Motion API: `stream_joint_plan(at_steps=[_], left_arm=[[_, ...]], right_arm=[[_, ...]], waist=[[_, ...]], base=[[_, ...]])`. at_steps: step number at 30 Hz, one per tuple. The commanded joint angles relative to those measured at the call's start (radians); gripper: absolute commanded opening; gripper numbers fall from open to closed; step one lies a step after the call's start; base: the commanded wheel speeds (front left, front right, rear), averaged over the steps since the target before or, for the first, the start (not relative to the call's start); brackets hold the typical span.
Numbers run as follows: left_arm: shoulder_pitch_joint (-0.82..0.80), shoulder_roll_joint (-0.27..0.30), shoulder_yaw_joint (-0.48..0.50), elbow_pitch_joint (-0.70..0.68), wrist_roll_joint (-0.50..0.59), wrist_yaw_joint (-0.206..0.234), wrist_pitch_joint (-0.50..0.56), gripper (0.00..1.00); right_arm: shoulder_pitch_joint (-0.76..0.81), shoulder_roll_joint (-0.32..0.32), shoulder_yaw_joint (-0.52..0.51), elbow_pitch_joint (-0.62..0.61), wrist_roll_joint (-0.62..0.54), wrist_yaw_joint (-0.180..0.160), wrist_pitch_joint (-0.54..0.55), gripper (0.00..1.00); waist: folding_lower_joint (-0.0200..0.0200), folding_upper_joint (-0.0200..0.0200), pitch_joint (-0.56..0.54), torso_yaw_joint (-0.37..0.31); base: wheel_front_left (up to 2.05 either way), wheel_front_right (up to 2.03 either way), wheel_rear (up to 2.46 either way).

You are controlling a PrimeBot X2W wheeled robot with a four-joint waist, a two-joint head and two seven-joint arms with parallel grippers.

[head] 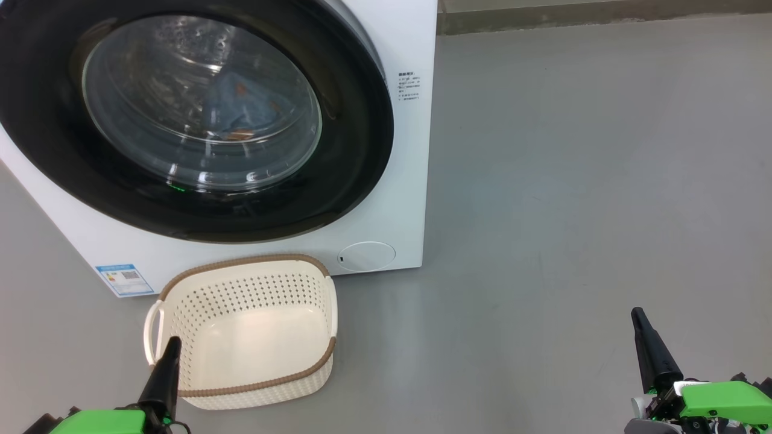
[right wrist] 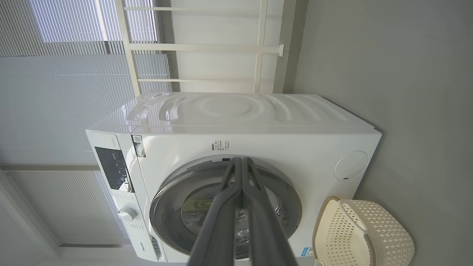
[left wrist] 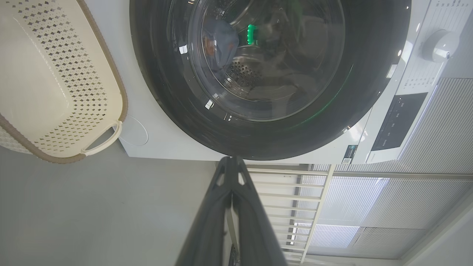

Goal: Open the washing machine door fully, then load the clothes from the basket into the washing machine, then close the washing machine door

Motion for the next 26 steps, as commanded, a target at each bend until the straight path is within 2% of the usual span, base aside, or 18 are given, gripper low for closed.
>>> stream_joint_plan(at_steps=[1, 26], left_arm=[[-0.041, 0.019, 0.029, -0.020, -0.008, -0.003, 0.006, 0.00], [-0.041, 0.019, 0.029, -0.020, -0.008, -0.003, 0.006, 0.00]], right_arm=[[-0.041, -0.003, 0.022, -0.025, -0.002, 0.002, 0.007, 0.00], [-0.041, -0.002, 0.020, -0.025, -0.003, 0.002, 0.008, 0.00]], waist=[[0.0000, -0.0001, 0.000, 0.000], [0.0000, -0.0001, 0.000, 0.000]], base=[[0.00, 0.00, 0.00], [0.00, 0.00, 0.00]])
